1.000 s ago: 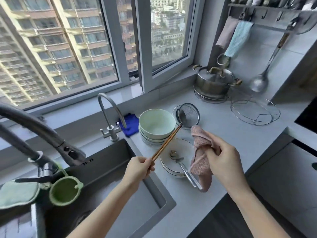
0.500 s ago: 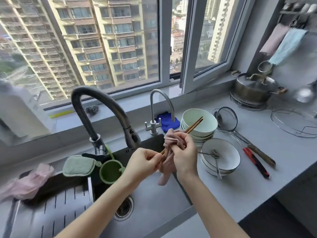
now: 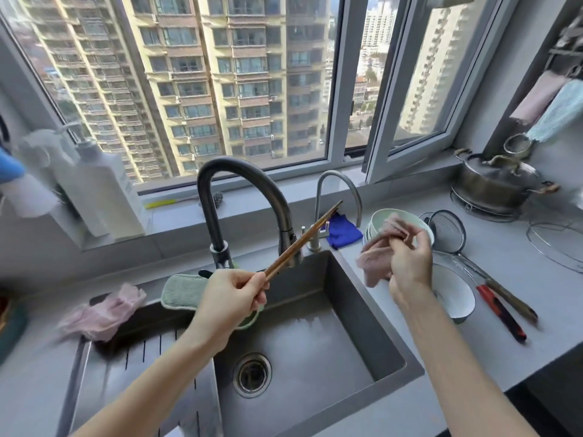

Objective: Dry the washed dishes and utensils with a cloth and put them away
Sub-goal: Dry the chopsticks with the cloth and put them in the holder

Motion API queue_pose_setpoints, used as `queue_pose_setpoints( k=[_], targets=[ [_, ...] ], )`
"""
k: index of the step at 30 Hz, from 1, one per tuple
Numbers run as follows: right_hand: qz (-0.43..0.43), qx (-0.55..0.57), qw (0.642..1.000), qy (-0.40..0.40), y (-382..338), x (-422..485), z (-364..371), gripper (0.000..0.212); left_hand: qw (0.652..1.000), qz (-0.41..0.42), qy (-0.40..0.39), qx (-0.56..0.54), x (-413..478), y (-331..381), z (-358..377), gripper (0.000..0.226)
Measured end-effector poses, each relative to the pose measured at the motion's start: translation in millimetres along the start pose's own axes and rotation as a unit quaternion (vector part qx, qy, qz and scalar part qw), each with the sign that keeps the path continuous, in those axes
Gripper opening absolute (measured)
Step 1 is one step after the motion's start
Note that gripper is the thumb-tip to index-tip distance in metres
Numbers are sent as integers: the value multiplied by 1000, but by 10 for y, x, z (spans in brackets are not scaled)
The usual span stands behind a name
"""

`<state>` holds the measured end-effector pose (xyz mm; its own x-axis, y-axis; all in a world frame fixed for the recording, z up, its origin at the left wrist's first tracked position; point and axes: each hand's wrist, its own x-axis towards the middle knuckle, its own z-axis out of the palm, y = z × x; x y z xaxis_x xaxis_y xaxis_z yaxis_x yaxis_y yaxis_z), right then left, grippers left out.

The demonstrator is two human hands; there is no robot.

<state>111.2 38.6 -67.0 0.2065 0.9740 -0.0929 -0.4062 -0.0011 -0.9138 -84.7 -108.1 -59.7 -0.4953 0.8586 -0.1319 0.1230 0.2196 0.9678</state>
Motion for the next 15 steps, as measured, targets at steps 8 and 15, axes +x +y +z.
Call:
queue_pose_setpoints(
  k=[8,15],
  targets=[
    [8,-34,966,-257,461,-844,495,35,995,48,-55,66,-72,-87,201,45],
    [-46,-140,915,-375,325,-882,528,42,988,-31,-91,119,-40,42,-314,38]
  ],
)
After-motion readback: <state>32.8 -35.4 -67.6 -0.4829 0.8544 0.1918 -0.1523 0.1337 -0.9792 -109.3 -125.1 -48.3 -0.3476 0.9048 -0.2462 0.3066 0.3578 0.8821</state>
